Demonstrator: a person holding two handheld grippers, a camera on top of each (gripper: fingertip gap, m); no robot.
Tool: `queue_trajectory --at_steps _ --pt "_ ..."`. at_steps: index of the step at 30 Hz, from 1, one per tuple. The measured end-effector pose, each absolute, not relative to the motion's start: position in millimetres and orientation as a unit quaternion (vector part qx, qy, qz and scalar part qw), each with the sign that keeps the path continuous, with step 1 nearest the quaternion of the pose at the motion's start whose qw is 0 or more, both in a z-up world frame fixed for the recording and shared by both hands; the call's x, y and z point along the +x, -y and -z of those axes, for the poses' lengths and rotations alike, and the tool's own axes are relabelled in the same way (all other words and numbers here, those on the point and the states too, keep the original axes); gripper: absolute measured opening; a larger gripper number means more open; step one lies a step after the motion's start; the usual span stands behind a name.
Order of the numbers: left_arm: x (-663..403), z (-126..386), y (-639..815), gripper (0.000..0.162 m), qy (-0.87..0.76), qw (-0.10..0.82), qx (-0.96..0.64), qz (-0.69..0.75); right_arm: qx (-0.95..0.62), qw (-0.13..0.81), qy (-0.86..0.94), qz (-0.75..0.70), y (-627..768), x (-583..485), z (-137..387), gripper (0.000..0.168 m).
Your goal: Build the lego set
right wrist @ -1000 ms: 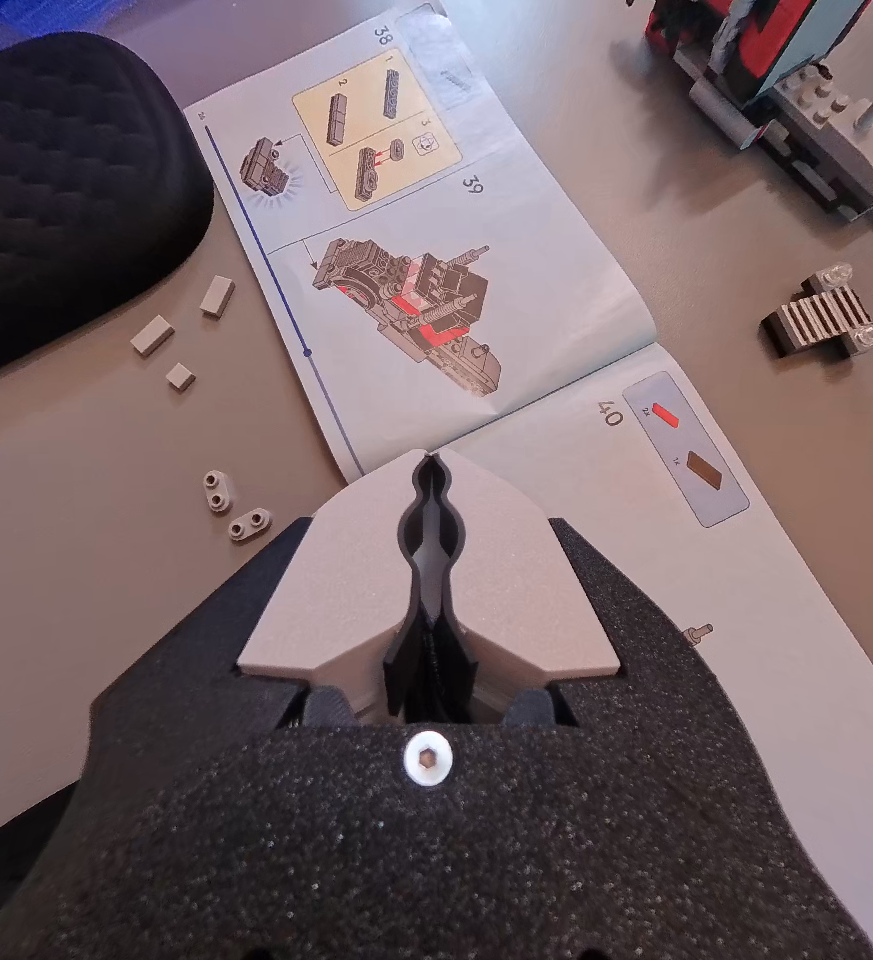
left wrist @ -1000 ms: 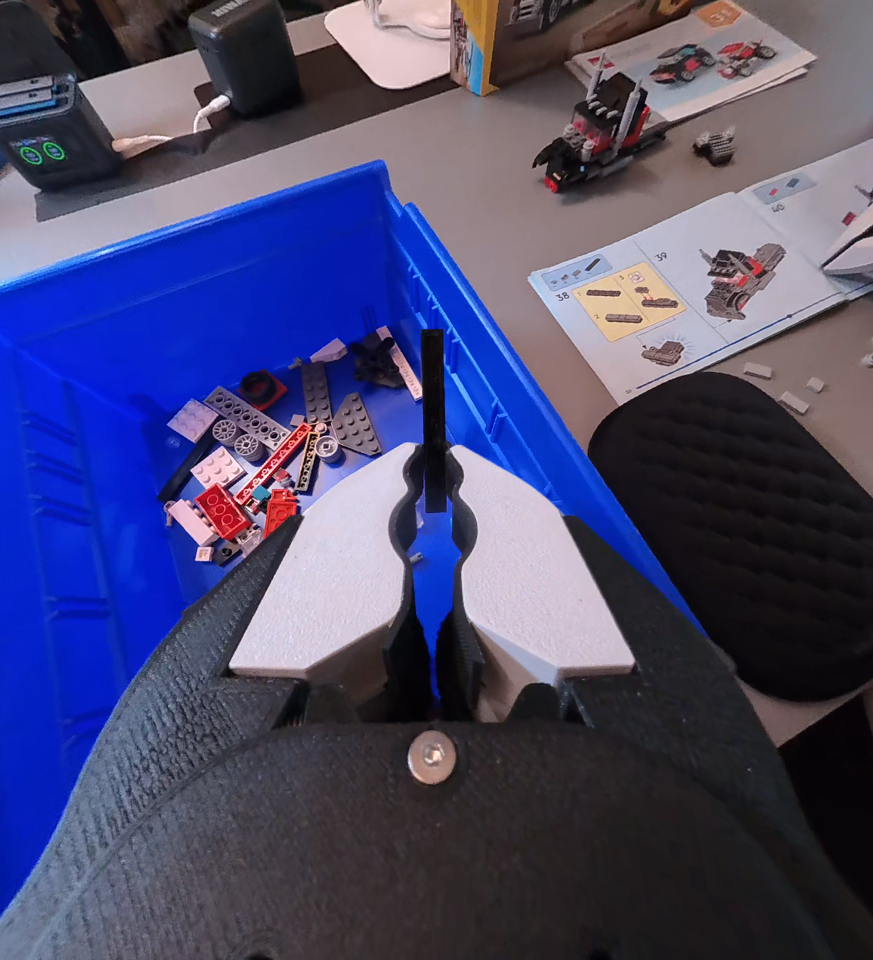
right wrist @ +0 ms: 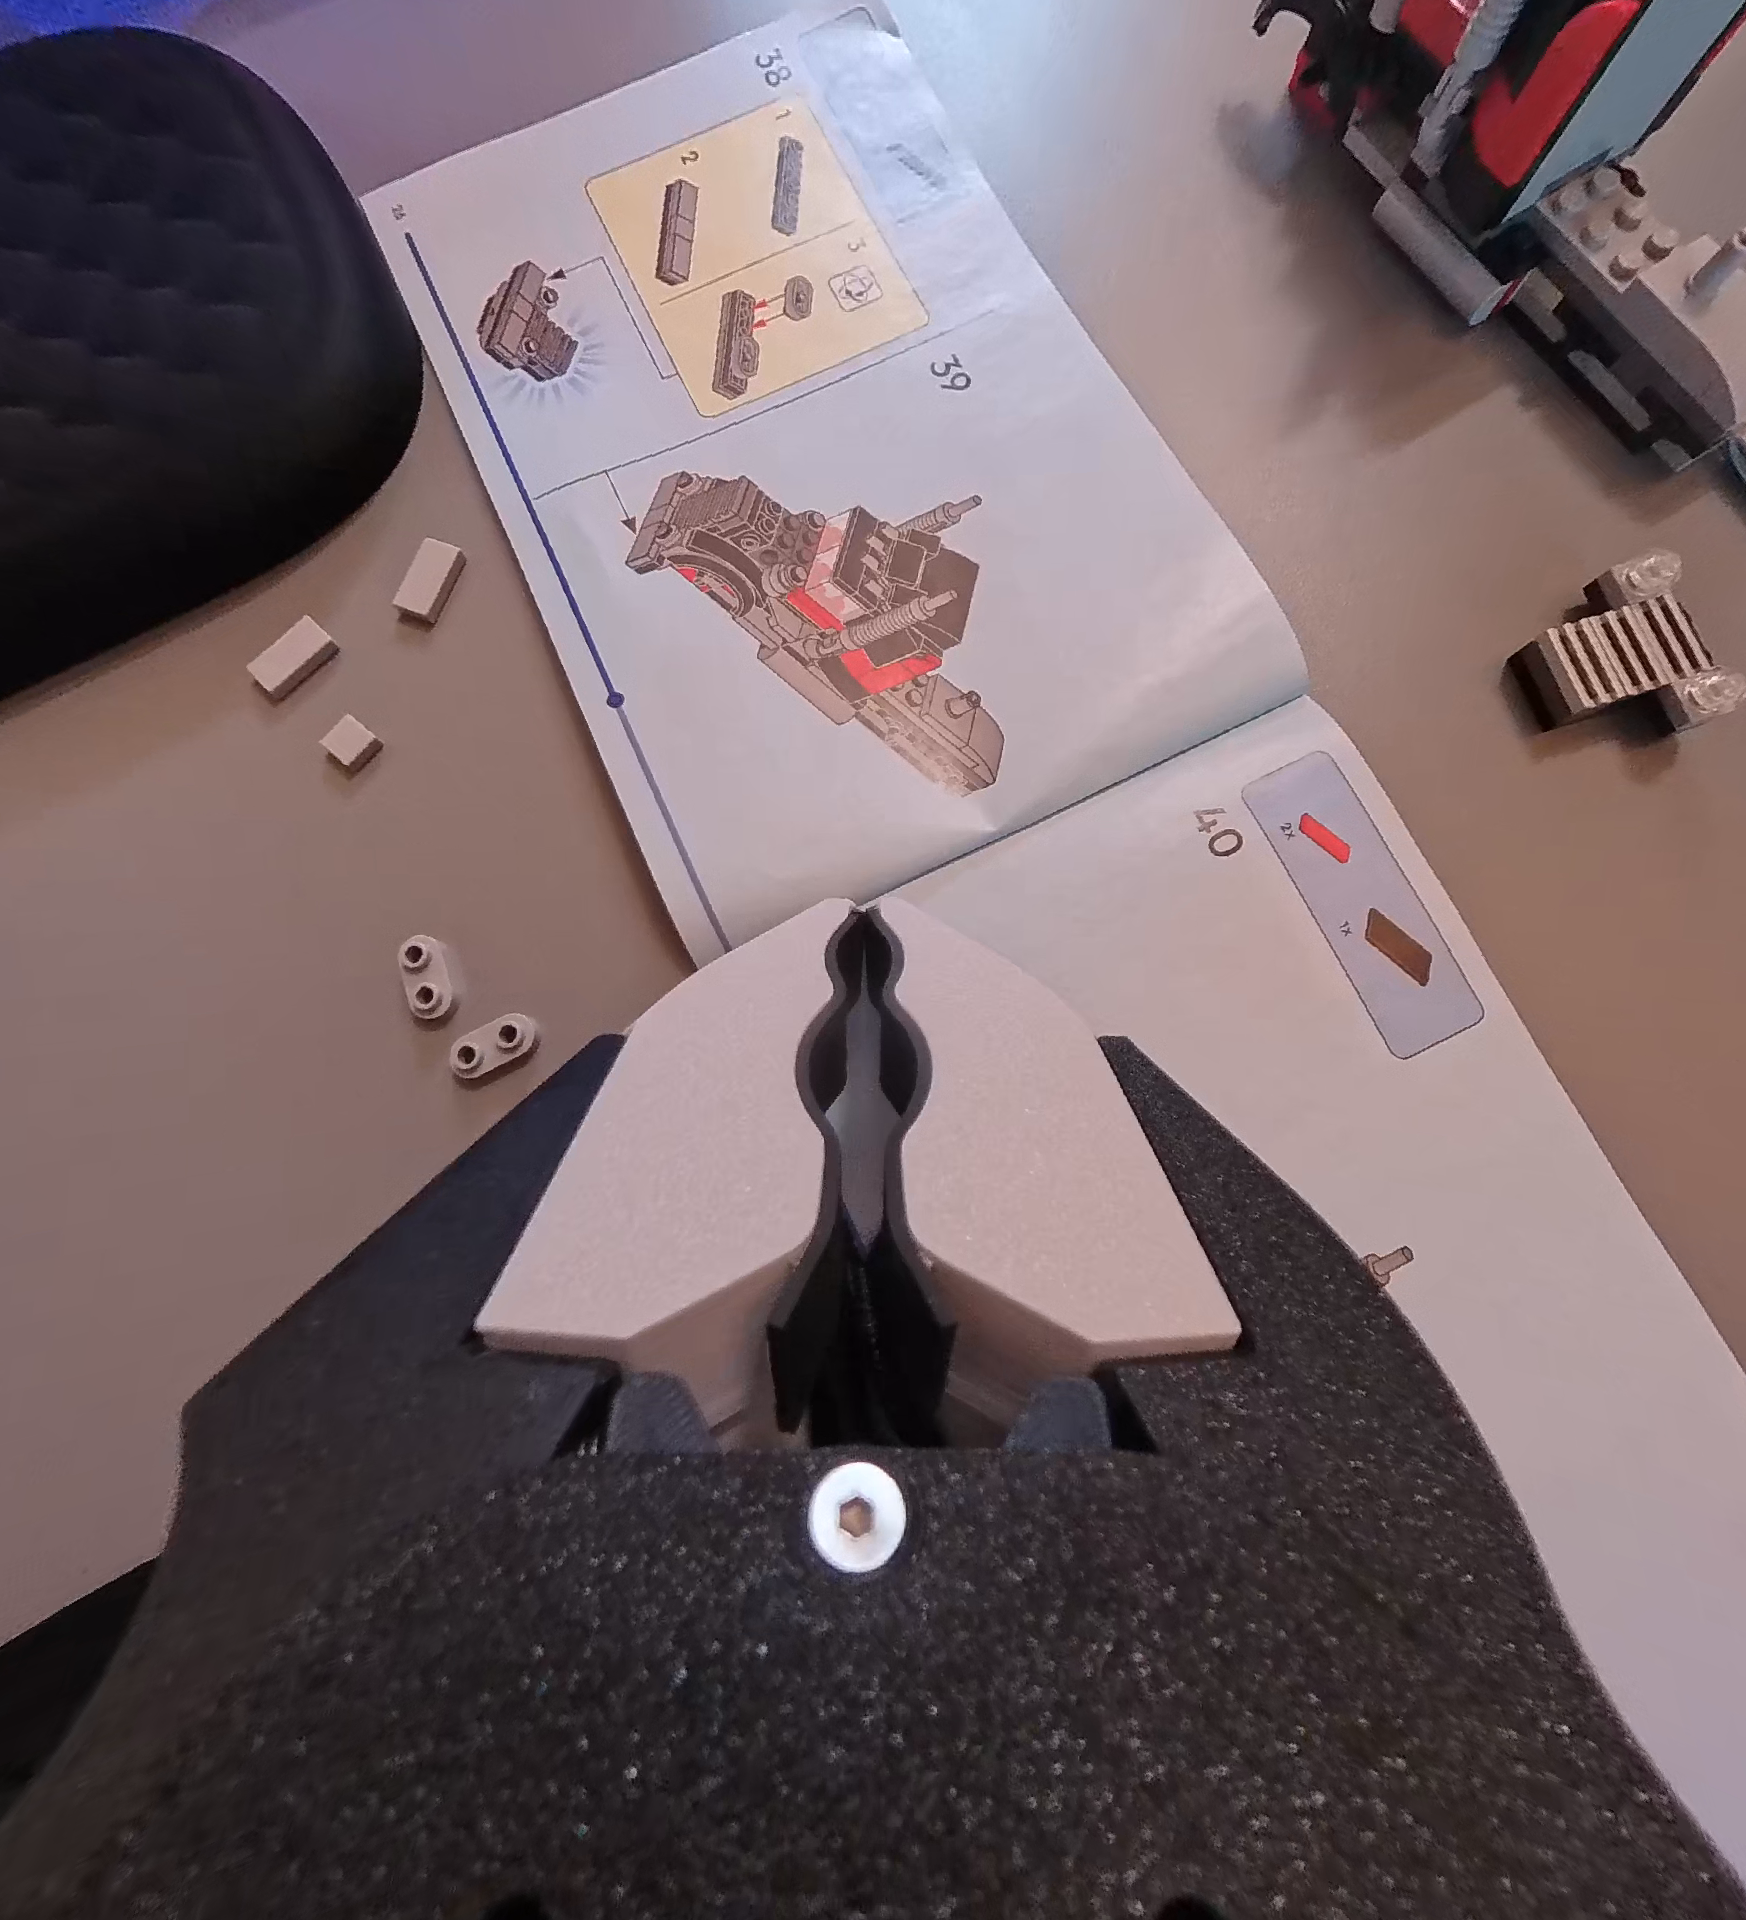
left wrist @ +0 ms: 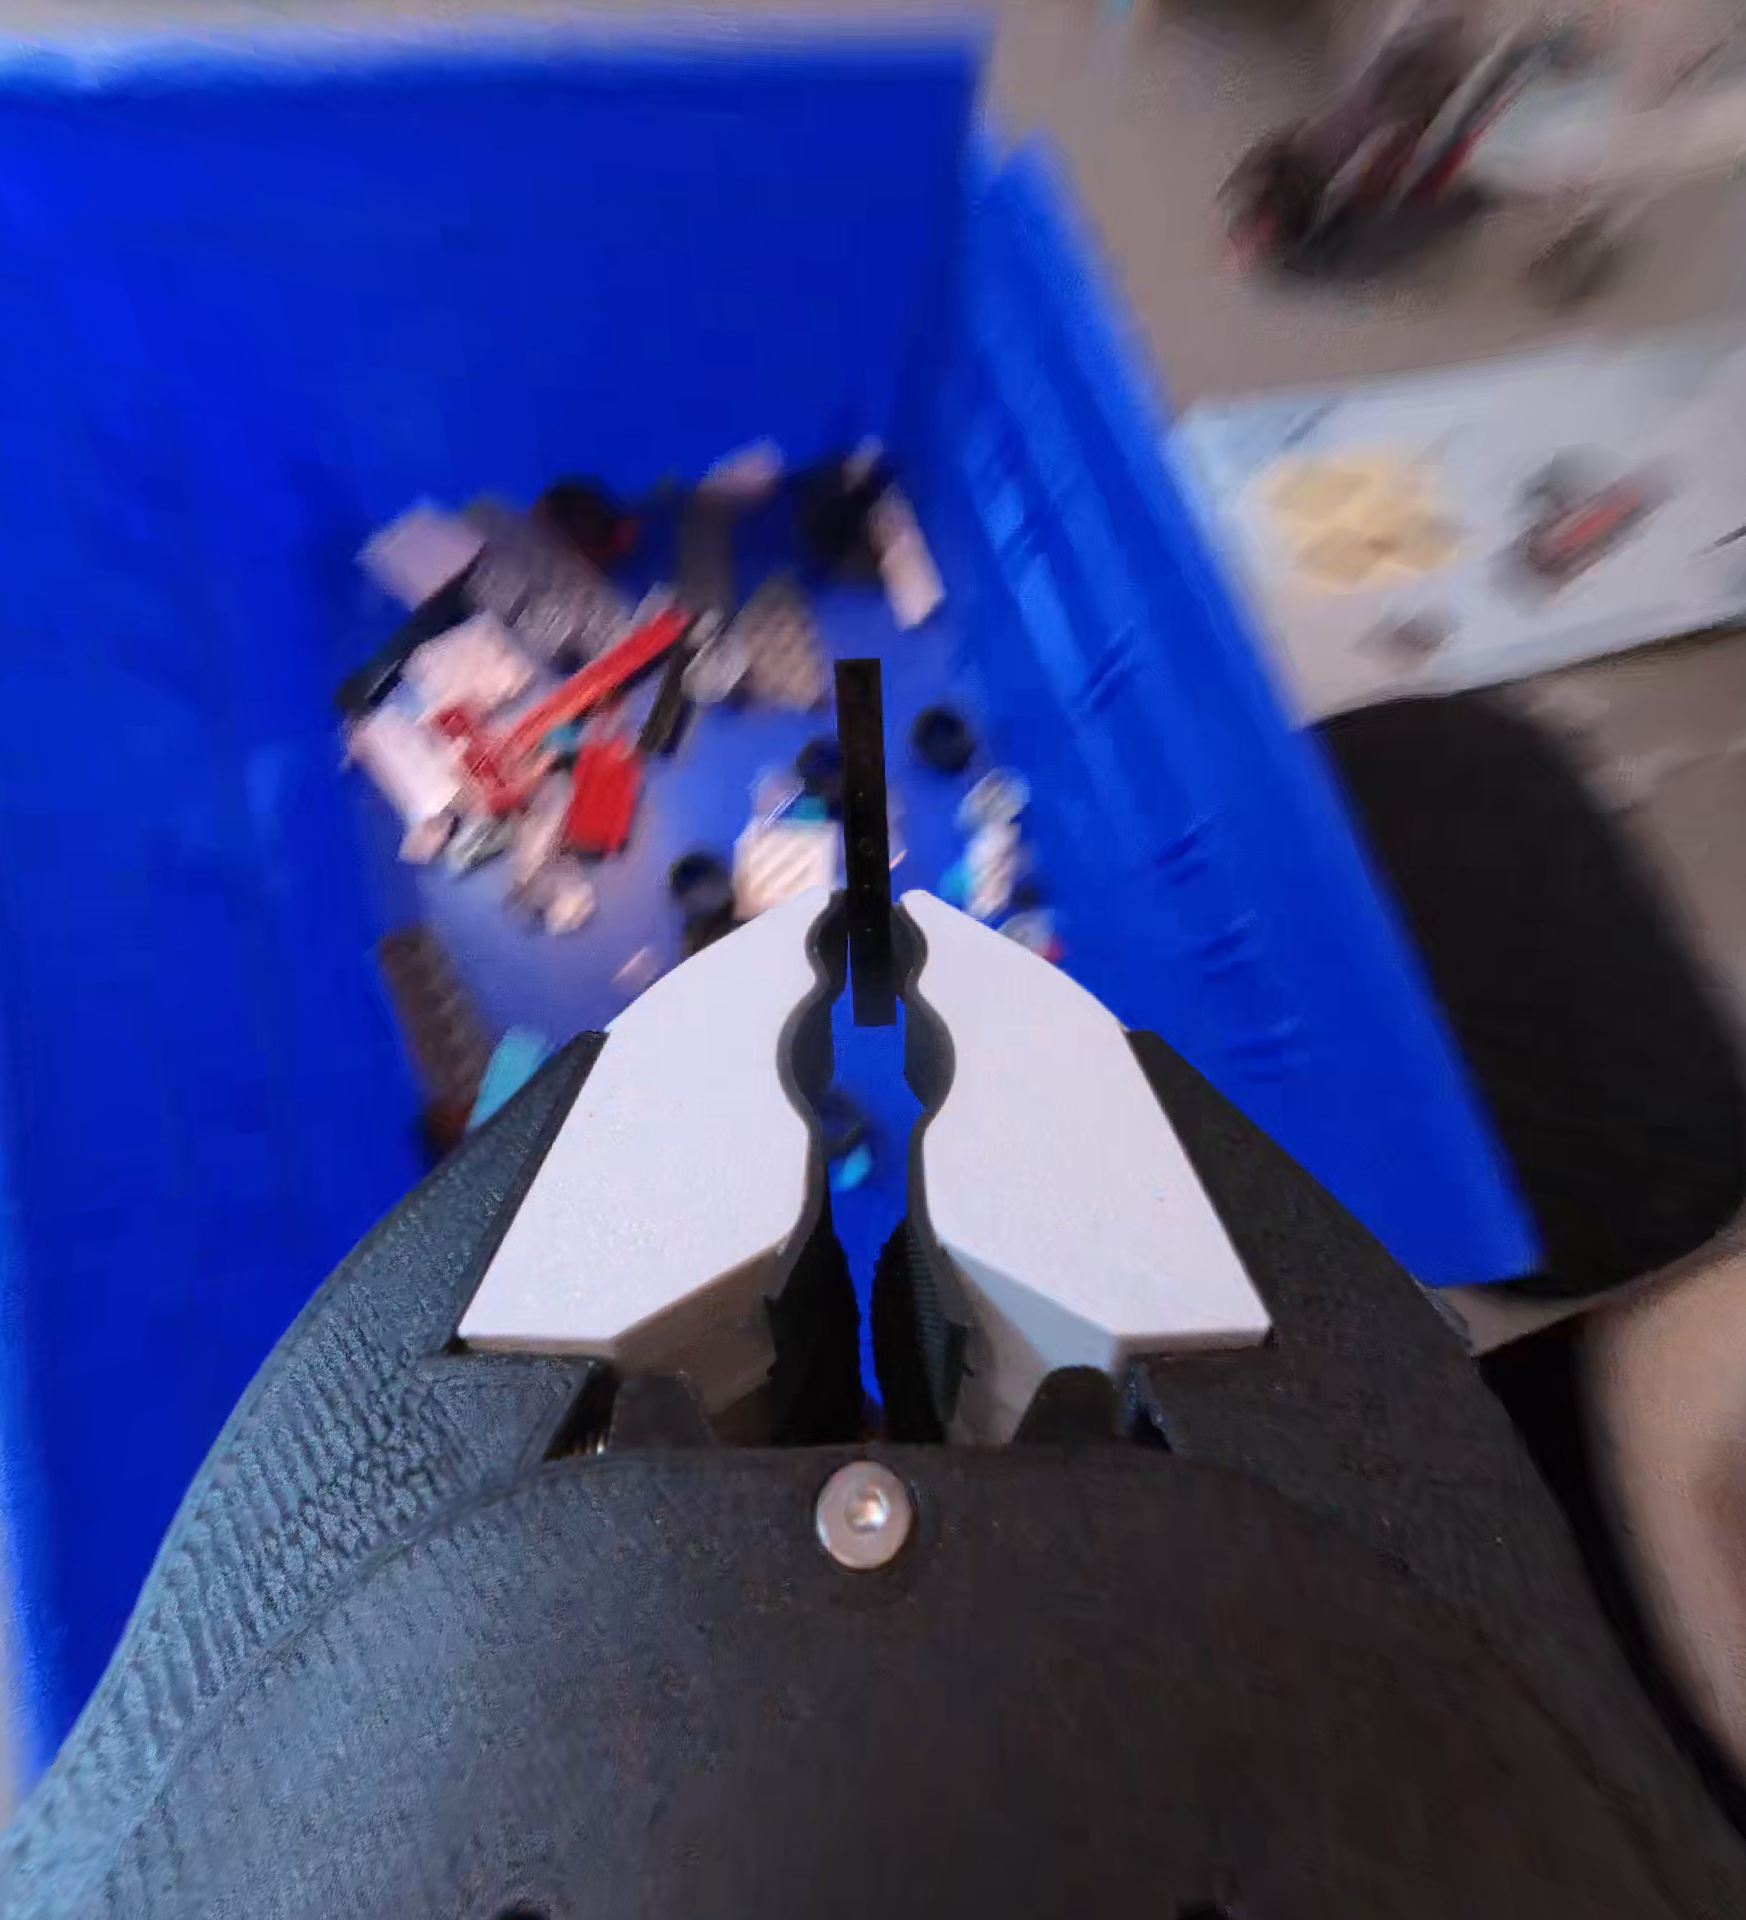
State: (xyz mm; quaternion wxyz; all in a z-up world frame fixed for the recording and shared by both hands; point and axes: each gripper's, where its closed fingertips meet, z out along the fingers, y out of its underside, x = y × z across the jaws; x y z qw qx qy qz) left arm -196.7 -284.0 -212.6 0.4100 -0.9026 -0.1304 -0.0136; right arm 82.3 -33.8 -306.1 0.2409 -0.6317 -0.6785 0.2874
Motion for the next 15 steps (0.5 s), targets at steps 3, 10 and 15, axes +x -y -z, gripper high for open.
queue_trajectory --at_steps 3,10,15 --pt "-202.4 244.0 316.6 0.009 0.122 0.267 -0.955 -0.044 -0.633 0.239 0.677 -0.29 33.8 82.3 306.1 0.0" --pt "-183.0 271.7 335.1 0.009 0.097 0.165 -0.981 -0.014 -0.633 0.24 0.678 -0.288 33.7 82.2 306.1 0.0" --pt "-188.7 281.7 340.2 0.009 0.094 0.12 -0.988 -0.032 -0.634 0.237 0.677 -0.29 33.7 82.1 306.2 0.0"
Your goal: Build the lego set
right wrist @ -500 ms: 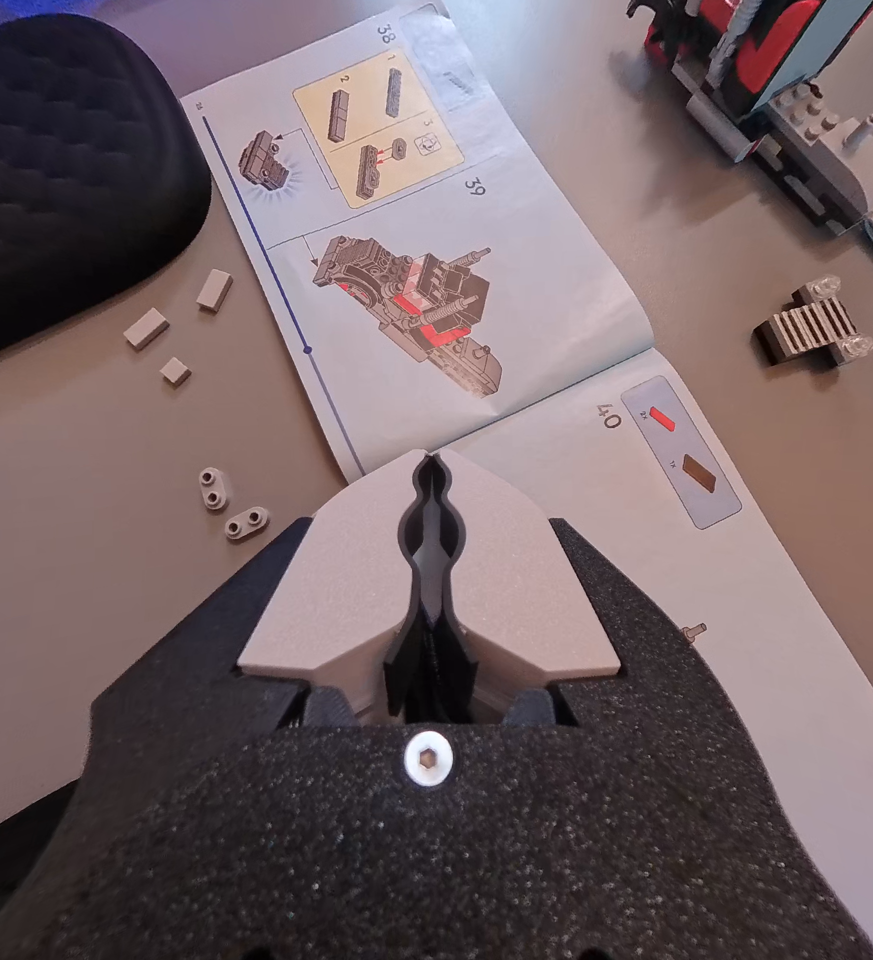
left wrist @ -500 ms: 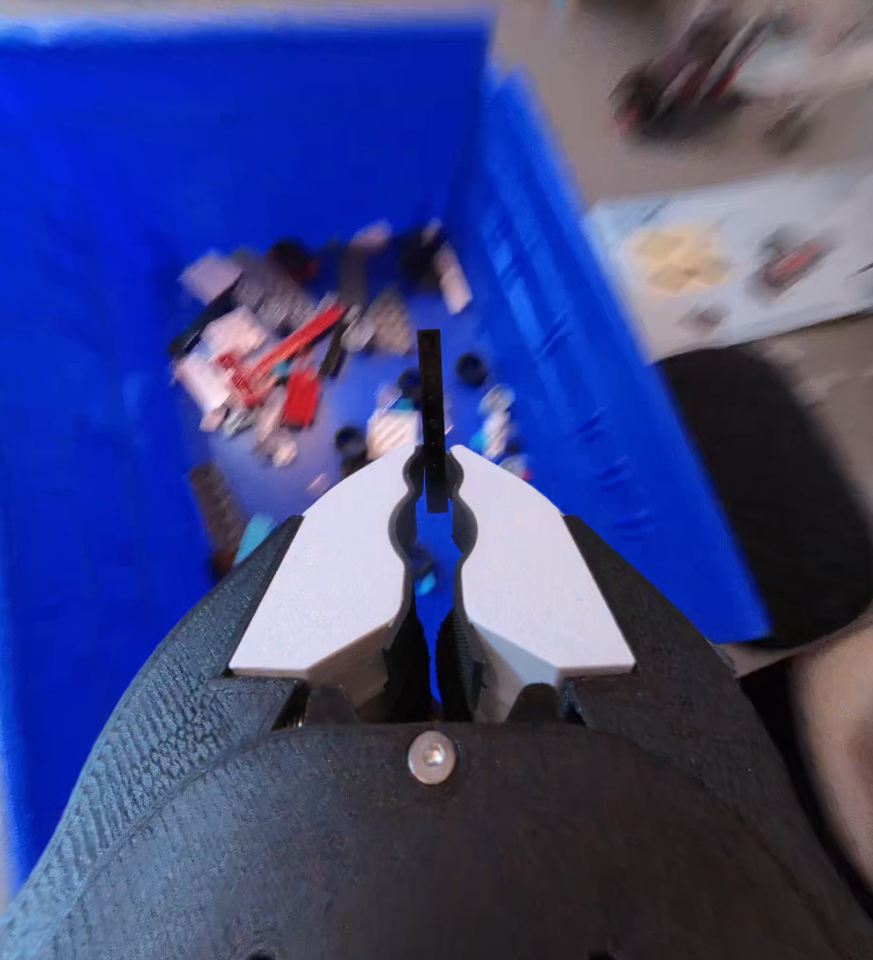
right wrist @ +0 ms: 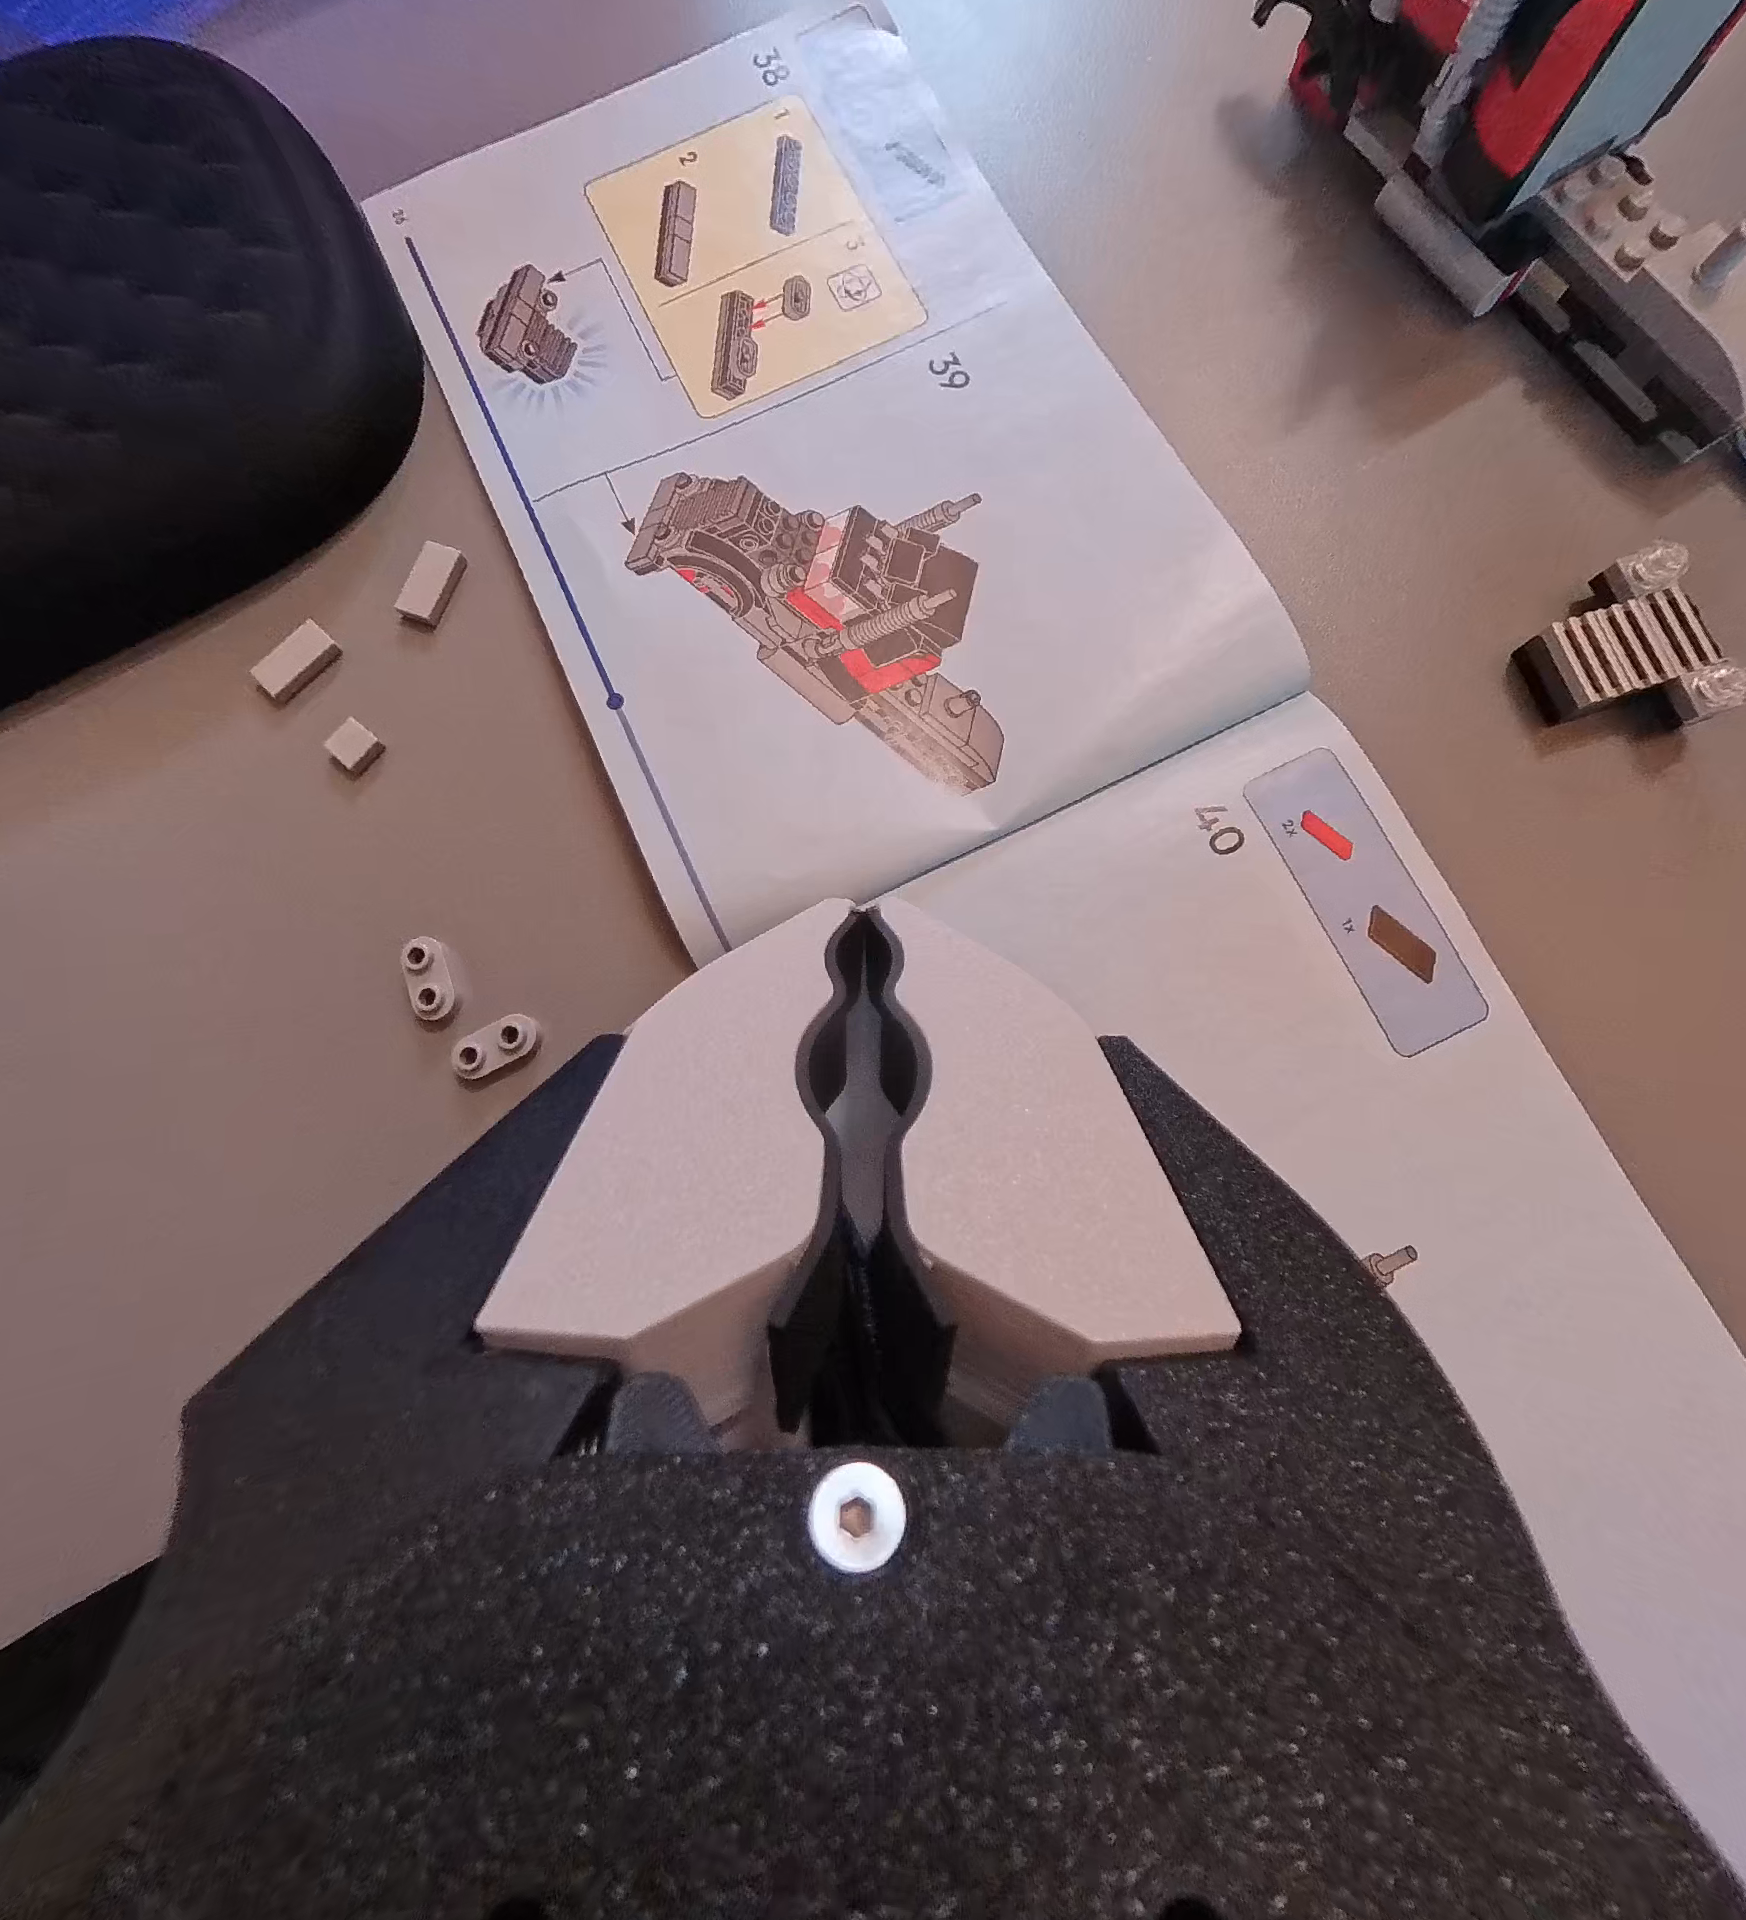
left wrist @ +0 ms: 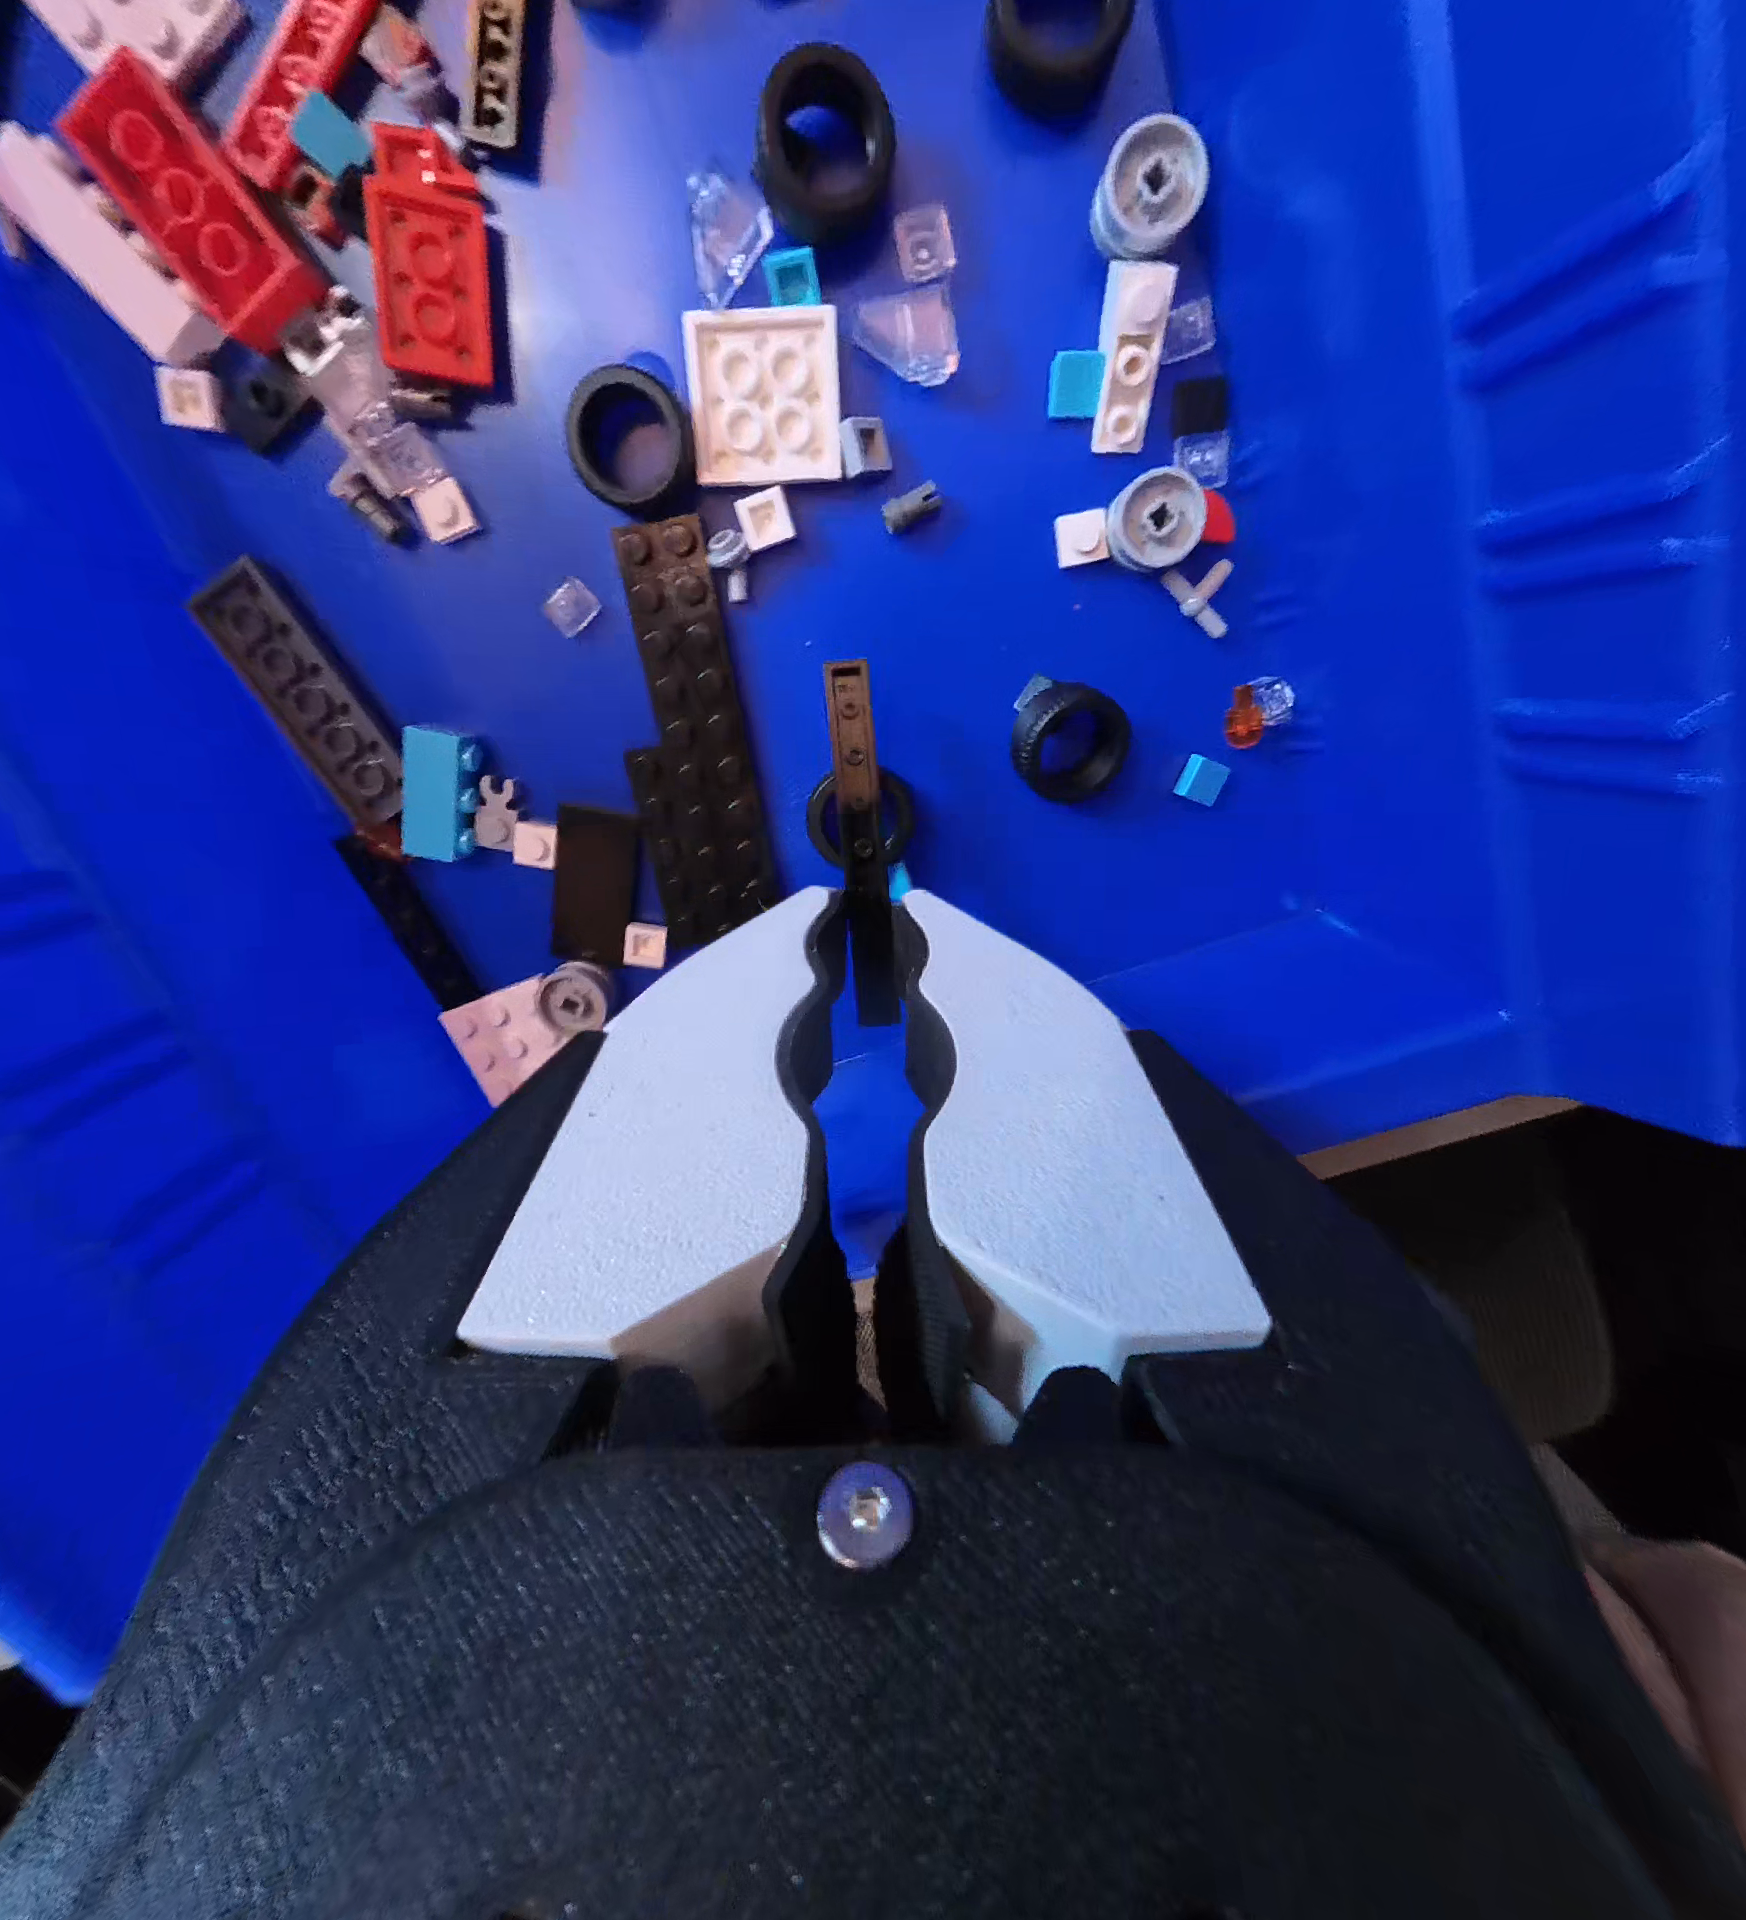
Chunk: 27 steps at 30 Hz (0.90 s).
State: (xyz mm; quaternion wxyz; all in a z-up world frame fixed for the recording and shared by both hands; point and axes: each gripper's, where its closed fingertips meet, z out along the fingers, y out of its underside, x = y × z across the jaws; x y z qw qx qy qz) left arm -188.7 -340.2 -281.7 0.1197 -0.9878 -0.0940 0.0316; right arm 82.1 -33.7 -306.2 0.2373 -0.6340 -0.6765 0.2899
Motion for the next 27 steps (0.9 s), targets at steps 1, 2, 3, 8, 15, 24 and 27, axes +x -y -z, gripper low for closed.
queue_trajectory --at_steps 1,2,3,8,15,24,27 --pt "-187.9 283.0 338.8 0.012 0.087 0.118 -0.989 -0.027 -0.635 0.236 0.676 -0.291 33.7 82.0 306.3 0.0" --pt "-189.5 282.1 337.5 0.019 0.084 0.121 -0.989 -0.029 -0.635 0.235 0.675 -0.292 33.6 82.0 306.2 0.0" --pt "-192.9 278.9 336.5 0.022 0.088 0.13 -0.987 -0.033 -0.636 0.234 0.675 -0.293 33.7 82.0 306.2 0.0" --pt "-219.1 272.6 354.7 0.014 0.124 0.098 -0.984 -0.079 -0.637 0.231 0.673 -0.296 33.6 81.9 306.3 0.0" --pt "-213.5 299.2 361.8 0.001 0.105 0.019 -0.993 -0.048 -0.638 0.229 0.671 -0.299 33.6 81.9 306.2 0.0" --pt "-208.2 295.6 354.0 0.003 0.1 0.05 -0.993 -0.034 -0.642 0.22 0.666 -0.309 33.6 81.9 306.2 0.0" --pt "-226.2 293.0 356.2 0.003 0.134 0.063 -0.987 -0.069 -0.643 0.218 0.665 -0.31 33.7 81.8 306.2 0.0"
